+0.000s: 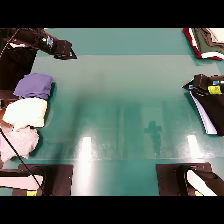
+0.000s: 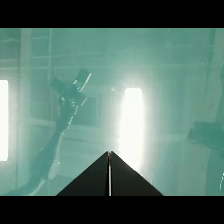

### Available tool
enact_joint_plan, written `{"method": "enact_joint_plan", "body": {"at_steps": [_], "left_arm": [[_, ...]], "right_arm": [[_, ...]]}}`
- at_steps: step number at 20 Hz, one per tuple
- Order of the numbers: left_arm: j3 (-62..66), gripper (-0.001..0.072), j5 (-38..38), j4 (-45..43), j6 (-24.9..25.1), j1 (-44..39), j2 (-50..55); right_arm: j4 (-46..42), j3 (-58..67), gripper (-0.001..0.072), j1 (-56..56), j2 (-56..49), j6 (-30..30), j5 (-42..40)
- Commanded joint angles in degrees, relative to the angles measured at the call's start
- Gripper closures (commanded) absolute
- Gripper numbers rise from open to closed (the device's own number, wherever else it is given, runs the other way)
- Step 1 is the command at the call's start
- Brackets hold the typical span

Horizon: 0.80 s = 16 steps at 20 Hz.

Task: Fold the shirts.

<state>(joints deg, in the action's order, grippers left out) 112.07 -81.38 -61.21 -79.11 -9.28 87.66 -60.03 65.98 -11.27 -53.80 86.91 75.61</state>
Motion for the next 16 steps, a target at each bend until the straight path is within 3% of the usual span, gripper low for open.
{"method": "enact_joint_plan", "body": {"at_steps": [1, 13, 16], "left_arm": [[0.02, 0.0681, 0.02, -0.02, 0.0, 0.02, -0.04], [0.0, 0.0681, 0.04, 0.09, -0.02, 0.02, -0.04], [0.0, 0.068, 3.98, -0.07, 0.98, 0.02, -0.04]], "right_arm": [[0.04, -0.02, 0.0692, 0.09, -0.04, 0.02, 0.0], [0.11, -0.02, 0.0692, 0.09, -0.04, 0.02, 0.0], [0.11, -0.02, 0.0692, 0.09, -0.04, 0.02, 0.0]]}}
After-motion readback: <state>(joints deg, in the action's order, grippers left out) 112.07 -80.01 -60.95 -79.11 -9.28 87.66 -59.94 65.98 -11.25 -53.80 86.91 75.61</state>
